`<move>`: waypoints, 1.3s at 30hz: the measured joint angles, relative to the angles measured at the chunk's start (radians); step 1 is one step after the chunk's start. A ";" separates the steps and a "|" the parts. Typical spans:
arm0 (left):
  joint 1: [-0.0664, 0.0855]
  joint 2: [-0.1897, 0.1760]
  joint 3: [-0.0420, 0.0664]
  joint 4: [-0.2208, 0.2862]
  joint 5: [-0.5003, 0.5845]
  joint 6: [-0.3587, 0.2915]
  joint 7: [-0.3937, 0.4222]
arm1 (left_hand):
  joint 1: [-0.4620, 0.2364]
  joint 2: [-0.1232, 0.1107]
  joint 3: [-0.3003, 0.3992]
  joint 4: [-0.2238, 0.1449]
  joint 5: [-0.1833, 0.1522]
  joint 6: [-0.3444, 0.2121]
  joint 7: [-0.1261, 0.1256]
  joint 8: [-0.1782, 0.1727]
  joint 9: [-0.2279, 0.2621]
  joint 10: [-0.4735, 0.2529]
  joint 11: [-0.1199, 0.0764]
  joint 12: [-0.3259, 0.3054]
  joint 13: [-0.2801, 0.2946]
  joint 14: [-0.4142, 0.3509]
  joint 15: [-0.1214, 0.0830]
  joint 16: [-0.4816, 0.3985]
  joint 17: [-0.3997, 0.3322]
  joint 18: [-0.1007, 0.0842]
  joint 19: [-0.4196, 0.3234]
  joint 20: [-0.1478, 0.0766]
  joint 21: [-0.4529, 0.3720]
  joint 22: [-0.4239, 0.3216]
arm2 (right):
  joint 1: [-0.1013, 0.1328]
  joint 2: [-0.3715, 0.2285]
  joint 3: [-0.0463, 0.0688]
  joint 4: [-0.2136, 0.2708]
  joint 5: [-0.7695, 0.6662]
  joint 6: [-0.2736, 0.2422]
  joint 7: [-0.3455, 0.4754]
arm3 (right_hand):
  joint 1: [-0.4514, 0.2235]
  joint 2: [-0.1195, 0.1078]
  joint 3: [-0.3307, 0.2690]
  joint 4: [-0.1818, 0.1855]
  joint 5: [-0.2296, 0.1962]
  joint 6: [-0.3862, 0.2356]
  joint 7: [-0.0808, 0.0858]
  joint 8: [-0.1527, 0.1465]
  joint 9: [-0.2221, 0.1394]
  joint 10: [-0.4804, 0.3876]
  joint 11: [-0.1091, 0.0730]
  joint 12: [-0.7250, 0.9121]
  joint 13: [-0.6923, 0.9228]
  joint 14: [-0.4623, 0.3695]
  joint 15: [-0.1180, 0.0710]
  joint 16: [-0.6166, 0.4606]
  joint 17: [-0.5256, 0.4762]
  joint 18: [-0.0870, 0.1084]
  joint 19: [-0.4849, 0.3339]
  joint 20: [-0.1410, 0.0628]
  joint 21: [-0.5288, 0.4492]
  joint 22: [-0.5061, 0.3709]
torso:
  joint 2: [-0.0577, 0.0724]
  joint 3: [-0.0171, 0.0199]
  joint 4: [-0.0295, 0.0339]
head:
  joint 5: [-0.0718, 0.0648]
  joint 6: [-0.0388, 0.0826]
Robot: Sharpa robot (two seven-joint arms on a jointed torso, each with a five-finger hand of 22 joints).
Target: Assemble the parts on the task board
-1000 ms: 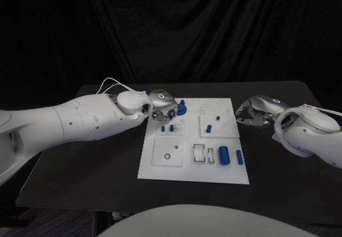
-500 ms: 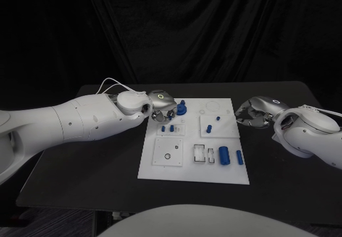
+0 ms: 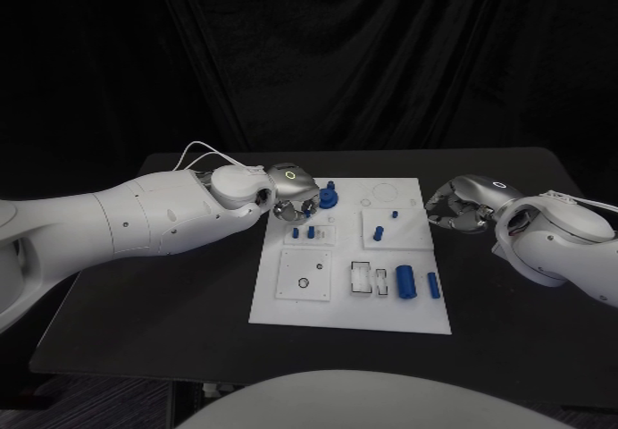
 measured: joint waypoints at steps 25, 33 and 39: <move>-0.010 -0.003 0.002 0.008 0.000 0.007 -0.007 | -0.006 0.006 0.003 0.003 -0.009 -0.001 0.000 -0.004 0.004 0.003 0.003 -0.008 -0.006 0.000 0.000 0.000 0.000 0.000 0.000 0.000 -0.014 -0.001 | -0.001 0.001 0.000 -0.001 0.000 0.001 0.000 | 0.000 0.000 0.000 0.000 0.000 0.000 0.000 0.000 0.000 0.000 0.000 0.000 0.001 0.000 0.000 0.000 0.000 0.000 0.000 0.000 0.000 0.000 | 0.000 0.0009 -0.0008 | 0.000 0.000; -0.015 0.004 0.002 0.002 0.000 -0.002 -0.007 | -0.007 0.005 0.003 0.003 -0.009 -0.002 0.002 -0.004 0.001 0.011 0.004 -0.008 -0.008 0.000 0.000 0.000 0.000 0.000 0.000 0.000 -0.014 -0.001 | -0.001 0.003 0.000 -0.001 0.000 0.002 0.000 | 0.000 0.000 0.000 0.000 0.000 0.000 0.000 0.000 0.000 0.000 0.000 0.000 0.001 0.000 0.000 0.000 0.000 0.000 0.000 0.000 0.000 0.000 | 0.001 0.0009 -0.0008 | 0.001 0.000; -0.018 0.008 0.002 -0.005 0.001 -0.013 -0.008 | -0.007 0.005 0.006 0.000 -0.009 -0.002 0.002 -0.004 0.001 0.014 0.007 -0.008 -0.008 0.000 0.000 0.000 0.000 0.000 0.000 0.000 -0.014 -0.001 | -0.001 0.003 0.000 -0.001 0.000 0.003 -0.001 | 0.000 0.000 0.000 0.000 0.000 0.000 0.000 0.000 0.000 0.000 0.000 0.000 0.001 0.000 0.000 0.000 0.000 0.000 0.000 0.000 0.000 0.000 | 0.001 0.0009 -0.0008 | 0.001 0.000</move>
